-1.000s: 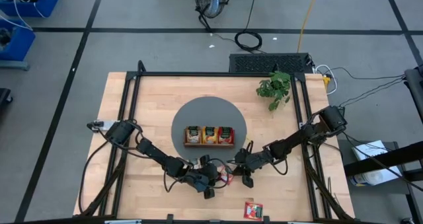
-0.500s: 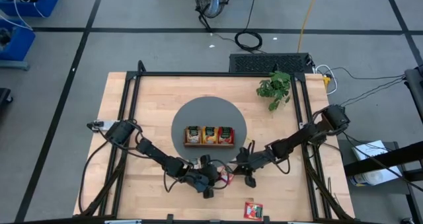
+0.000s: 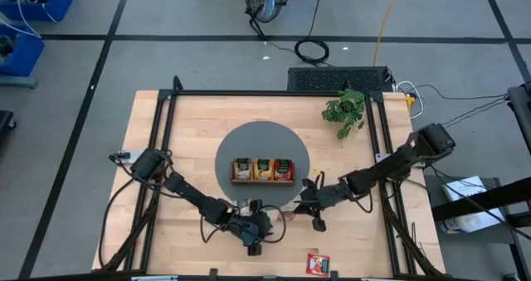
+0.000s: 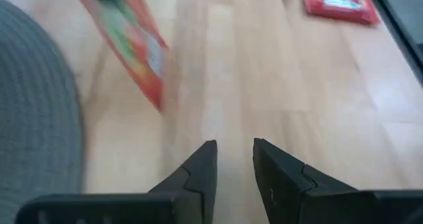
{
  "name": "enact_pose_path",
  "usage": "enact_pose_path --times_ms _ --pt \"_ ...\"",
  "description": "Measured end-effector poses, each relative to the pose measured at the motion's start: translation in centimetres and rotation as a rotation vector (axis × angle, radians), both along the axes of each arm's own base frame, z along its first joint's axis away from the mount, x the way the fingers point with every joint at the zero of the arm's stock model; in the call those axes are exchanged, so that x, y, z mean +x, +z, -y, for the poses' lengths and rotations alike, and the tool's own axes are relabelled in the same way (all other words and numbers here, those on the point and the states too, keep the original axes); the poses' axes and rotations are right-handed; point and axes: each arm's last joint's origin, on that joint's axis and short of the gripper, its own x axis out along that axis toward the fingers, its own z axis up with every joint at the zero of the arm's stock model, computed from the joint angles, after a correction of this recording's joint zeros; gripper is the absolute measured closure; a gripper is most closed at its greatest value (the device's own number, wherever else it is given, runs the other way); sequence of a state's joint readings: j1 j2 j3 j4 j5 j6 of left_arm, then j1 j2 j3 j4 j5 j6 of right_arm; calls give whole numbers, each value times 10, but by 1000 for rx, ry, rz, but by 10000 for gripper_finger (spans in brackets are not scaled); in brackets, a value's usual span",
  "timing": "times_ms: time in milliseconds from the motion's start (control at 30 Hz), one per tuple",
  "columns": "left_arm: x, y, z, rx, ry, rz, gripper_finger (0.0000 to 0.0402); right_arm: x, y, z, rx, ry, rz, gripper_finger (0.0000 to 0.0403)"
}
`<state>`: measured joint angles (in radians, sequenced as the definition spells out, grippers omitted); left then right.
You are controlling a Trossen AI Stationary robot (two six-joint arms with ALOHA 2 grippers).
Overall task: Pick & Place Tea
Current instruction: Put the top red tea bag into the right section of the wooden organizer
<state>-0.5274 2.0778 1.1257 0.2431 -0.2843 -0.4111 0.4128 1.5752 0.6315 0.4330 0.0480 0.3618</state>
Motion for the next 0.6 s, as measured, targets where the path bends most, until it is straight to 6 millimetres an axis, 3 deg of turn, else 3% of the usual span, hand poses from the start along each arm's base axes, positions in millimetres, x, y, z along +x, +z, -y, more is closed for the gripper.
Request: enact_pose_path --times_ms 167,367,600 --pt "-9 -3 9 -10 -56 -60 300 6 31 13 -104 -16 -21 403" --pt "-14 -4 16 -14 -92 -82 300 21 74 26 -364 -82 -34 403" --pt "-16 -4 18 -9 -102 -96 300 30 81 55 -460 -134 -162 403"
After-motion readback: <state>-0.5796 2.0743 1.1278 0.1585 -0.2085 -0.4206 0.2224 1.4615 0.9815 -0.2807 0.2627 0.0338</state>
